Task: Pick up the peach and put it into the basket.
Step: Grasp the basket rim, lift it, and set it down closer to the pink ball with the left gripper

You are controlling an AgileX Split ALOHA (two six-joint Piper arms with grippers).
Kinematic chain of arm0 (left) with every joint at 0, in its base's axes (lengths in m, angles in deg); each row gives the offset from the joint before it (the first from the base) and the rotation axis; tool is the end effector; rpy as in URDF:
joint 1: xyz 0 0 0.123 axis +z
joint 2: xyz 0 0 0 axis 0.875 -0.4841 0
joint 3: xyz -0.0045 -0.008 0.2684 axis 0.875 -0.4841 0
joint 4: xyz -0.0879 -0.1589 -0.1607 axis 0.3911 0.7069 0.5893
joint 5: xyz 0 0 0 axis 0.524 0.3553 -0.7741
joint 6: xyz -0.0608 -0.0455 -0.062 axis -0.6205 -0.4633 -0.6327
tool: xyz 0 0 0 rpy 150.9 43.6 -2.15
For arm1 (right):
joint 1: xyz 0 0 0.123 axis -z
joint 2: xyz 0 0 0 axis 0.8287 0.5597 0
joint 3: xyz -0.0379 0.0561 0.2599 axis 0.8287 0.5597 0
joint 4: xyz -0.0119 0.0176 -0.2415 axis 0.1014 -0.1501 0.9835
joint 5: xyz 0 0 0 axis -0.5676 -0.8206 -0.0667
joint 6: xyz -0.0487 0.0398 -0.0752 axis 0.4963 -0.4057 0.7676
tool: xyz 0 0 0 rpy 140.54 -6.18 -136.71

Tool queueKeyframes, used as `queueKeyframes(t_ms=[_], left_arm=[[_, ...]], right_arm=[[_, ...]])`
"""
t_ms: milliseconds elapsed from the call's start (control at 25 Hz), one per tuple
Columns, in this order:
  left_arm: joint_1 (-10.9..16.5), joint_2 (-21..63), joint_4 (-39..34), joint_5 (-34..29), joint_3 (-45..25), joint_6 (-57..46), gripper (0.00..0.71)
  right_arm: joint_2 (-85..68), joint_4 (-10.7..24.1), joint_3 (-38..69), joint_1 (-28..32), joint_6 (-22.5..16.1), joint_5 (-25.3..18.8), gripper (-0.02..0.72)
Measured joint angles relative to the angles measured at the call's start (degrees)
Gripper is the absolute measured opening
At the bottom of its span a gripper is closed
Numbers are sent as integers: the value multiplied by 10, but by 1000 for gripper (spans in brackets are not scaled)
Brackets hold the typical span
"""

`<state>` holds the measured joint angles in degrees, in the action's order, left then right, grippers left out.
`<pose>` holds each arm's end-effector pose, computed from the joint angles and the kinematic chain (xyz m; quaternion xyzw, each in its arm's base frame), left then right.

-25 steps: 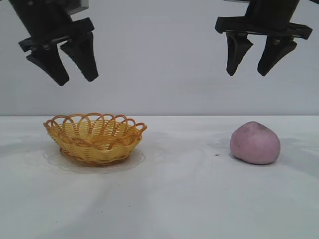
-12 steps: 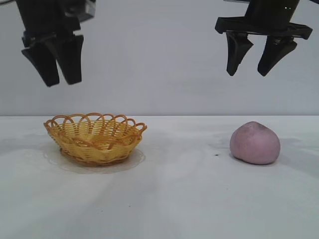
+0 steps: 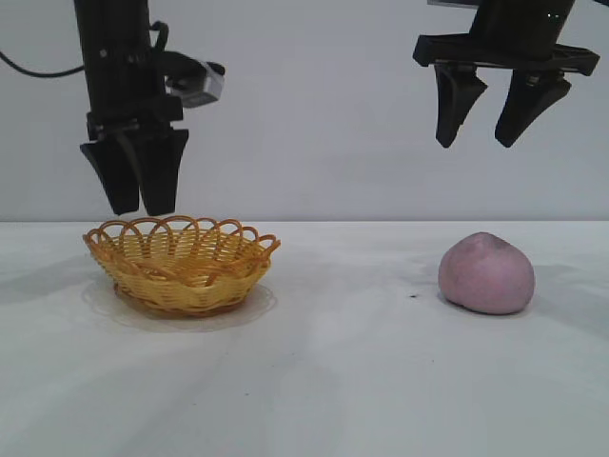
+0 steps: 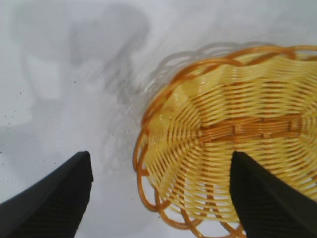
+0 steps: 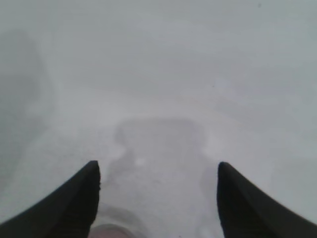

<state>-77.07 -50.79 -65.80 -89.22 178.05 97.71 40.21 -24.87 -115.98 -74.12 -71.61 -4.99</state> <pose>0.4256 -0.1347 0.1555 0.3957 0.9157 -0.0571 0.0400 0.3738 0.1259 0.2007 -0.1571 0.9520 0.0566 0.2564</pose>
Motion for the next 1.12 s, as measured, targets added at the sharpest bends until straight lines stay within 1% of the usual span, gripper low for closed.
queueKeyframes(t_ms=[40, 80, 120, 200, 400, 440, 480, 520, 560, 720, 760, 960, 1120], left_arm=[[0, -4, 0, 0, 0, 0, 566], [0, -10, -1, -1, 1, 0, 511], [0, -14, -1, -1, 4, 0, 491], [0, -21, -1, -1, 4, 0, 415], [0, -32, 0, -1, 5, 0, 174], [0, -34, 0, -1, 5, 0, 111], [0, -34, 1, -1, 5, 0, 70], [0, -34, 2, -1, 6, -2, 50], [0, -34, 3, -2, 7, -14, 65], [0, -32, 4, -5, 7, -92, 65], [0, -31, 4, -6, 7, -110, 0], [0, 3, 25, -4, 7, -215, 0], [0, 39, 51, -3, 7, -278, 0]], right_arm=[[0, 1, 0, 0, 0, 0, 478], [0, 1, 0, 0, 0, 0, 478], [0, 1, 0, 0, 0, 0, 478], [0, 2, 0, 0, 0, 0, 478], [0, 5, 0, 0, 0, 0, 478], [0, 5, 0, 0, 0, 0, 478], [0, 6, 0, 0, 0, 0, 478], [0, 6, 0, 0, 0, 0, 478], [0, 6, 0, 0, 0, 0, 478], [0, 7, 0, 0, 0, 0, 478], [0, 8, 0, 0, 0, 0, 478], [0, 8, 0, 0, 0, 0, 478], [0, 8, 0, 0, 0, 0, 478]])
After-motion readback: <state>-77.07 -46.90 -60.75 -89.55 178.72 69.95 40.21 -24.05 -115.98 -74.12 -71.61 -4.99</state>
